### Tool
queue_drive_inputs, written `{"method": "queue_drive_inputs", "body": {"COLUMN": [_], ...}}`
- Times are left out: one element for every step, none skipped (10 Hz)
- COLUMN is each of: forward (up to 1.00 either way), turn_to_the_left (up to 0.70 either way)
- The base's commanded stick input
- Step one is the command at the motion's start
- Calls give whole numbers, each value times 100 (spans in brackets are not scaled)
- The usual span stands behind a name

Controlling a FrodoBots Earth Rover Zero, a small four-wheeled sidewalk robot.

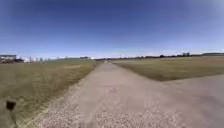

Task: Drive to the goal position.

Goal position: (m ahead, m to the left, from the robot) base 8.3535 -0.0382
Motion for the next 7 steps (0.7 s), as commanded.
{"method": "queue_drive_inputs", "body": {"forward": [100,100,100,100,100,100,100], "turn_to_the_left": [0,0,0,0,0,0,0]}}
